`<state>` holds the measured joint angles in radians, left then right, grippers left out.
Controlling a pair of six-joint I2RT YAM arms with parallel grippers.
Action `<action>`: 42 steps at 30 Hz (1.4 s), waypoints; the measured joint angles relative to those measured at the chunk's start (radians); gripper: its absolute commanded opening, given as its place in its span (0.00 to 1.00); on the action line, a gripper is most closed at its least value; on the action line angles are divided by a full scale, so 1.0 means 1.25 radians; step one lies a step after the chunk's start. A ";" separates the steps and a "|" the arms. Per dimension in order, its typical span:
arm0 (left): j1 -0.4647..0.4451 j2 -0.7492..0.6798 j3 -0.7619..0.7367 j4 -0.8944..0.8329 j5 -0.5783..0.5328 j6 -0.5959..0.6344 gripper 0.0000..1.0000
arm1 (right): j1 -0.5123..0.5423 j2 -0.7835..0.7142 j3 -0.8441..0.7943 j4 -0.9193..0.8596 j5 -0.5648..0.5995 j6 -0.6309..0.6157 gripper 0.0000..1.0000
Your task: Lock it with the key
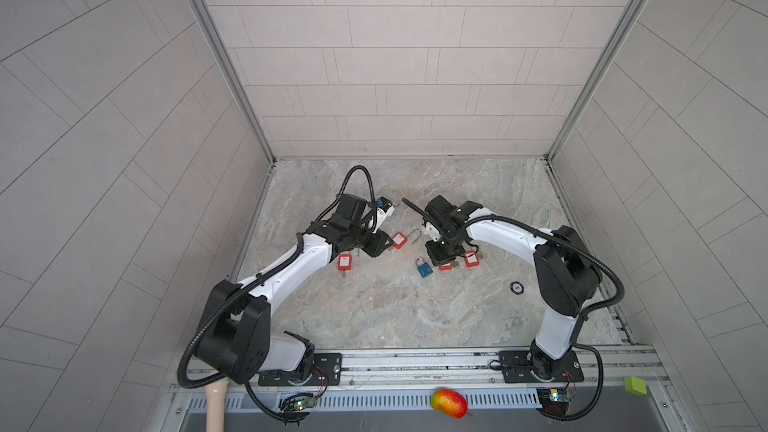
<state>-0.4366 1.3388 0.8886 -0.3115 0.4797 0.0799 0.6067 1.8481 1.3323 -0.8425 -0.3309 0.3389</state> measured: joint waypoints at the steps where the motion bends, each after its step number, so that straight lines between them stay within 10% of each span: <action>1: 0.000 -0.019 -0.012 0.008 -0.005 -0.005 0.43 | 0.000 0.013 0.006 -0.006 0.005 -0.002 0.00; 34: 0.000 -0.090 -0.045 0.058 -0.045 -0.038 0.44 | 0.038 0.132 0.114 -0.081 0.000 0.052 0.01; 42: 0.000 -0.092 -0.045 0.058 -0.046 -0.038 0.46 | 0.031 0.127 0.114 -0.076 0.054 0.060 0.33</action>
<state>-0.4362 1.2232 0.8330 -0.2394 0.4221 0.0330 0.6453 2.0064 1.4742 -0.9371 -0.2630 0.4141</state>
